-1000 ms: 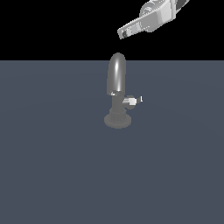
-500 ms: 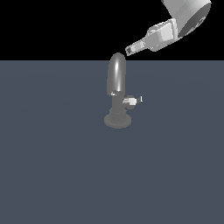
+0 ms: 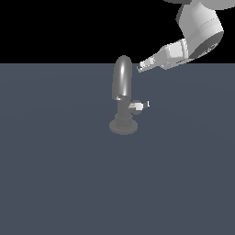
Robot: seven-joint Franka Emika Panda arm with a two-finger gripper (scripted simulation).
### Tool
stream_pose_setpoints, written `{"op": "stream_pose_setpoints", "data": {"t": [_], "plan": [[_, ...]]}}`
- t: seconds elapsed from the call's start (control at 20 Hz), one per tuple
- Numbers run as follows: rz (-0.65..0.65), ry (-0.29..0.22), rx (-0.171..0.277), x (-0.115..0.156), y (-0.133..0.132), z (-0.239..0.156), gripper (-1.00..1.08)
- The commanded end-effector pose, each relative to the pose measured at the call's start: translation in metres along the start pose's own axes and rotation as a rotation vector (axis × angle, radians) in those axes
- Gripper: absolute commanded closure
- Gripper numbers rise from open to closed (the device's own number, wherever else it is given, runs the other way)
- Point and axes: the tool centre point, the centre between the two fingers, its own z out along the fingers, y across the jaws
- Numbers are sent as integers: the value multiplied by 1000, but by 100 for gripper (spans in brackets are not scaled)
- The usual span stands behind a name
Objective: Turn on the faucet by rotating a designated handle.
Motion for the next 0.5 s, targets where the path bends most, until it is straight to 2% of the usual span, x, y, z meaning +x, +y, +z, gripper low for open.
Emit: {"op": "stream_pose_setpoints", "data": {"t": [0.0, 0.45], "plan": [[33, -35, 16, 11, -3, -2, 108], [167, -177, 84, 60, -12, -3, 108]]}}
